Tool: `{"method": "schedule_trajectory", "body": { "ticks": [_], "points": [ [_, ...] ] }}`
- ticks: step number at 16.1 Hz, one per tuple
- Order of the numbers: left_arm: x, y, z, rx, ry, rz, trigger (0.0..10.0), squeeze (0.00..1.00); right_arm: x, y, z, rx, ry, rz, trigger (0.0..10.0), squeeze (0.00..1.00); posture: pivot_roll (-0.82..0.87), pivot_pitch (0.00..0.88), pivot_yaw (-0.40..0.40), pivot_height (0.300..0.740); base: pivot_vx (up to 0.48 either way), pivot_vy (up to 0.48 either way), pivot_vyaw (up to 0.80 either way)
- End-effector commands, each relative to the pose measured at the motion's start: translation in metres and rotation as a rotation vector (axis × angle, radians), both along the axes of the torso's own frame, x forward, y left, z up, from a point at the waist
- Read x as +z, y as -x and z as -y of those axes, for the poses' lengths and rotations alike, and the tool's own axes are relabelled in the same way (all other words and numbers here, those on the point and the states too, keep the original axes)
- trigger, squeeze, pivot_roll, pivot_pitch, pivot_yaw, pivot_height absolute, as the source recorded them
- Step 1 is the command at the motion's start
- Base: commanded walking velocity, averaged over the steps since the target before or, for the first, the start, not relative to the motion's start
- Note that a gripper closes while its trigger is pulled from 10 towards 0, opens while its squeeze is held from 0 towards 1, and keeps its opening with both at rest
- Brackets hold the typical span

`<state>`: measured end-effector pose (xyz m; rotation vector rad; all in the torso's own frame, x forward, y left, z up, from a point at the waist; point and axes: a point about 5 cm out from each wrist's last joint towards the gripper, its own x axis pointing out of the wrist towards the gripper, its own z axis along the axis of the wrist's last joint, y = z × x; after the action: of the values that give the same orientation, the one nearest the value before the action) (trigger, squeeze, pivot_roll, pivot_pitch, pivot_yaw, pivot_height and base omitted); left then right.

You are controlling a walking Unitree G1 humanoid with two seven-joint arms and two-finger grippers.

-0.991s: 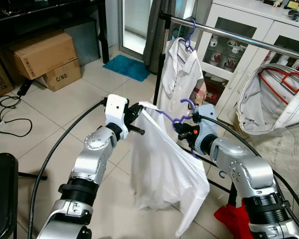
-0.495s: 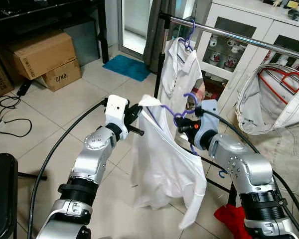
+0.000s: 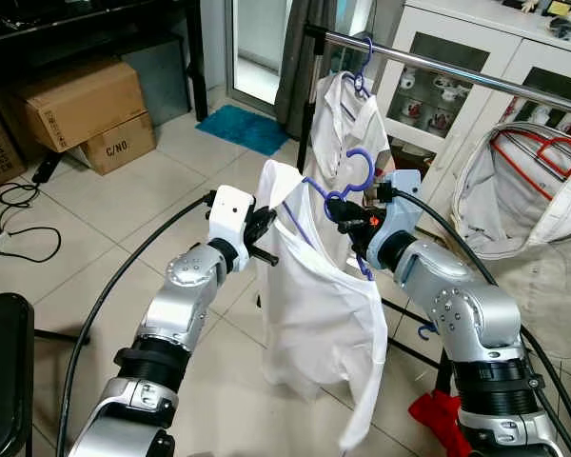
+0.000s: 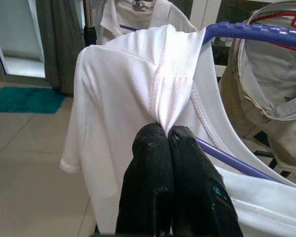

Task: Hang hanger

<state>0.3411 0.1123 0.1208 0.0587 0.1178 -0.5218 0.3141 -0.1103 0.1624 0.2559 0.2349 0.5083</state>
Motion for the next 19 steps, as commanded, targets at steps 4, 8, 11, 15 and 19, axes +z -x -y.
{"method": "schedule_trajectory", "body": {
  "ticks": [4,8,11,15,19],
  "points": [
    [0.011,-0.006,0.0,0.024,0.027,0.049,7.7,0.0,0.002,0.001,0.005,-0.004,0.057,0.035,10.0,0.0,-0.14,0.0,-0.08,0.74,0.0,0.0,0.0],
    [0.035,0.0,0.011,-0.105,0.193,0.132,10.0,1.0,-0.003,0.001,0.006,-0.006,0.087,0.031,10.0,0.0,-0.14,0.0,-0.078,0.74,0.0,0.0,0.0],
    [0.038,0.012,0.01,-0.236,0.171,0.153,10.0,1.0,-0.006,-0.002,0.017,-0.037,0.193,0.059,10.0,0.0,-0.13,0.0,-0.076,0.74,0.0,0.0,0.0],
    [0.036,0.019,-0.03,-0.037,0.091,0.151,10.0,0.0,-0.028,0.005,0.048,-0.208,0.302,-0.013,10.0,0.0,-0.13,0.0,-0.067,0.74,0.0,0.0,0.0],
    [0.016,0.042,-0.07,0.161,-0.013,0.092,10.0,0.0,-0.045,0.025,0.083,-0.42,0.431,-0.019,10.0,0.0,-0.12,0.0,-0.065,0.74,0.0,0.0,0.0]
  ]
}}
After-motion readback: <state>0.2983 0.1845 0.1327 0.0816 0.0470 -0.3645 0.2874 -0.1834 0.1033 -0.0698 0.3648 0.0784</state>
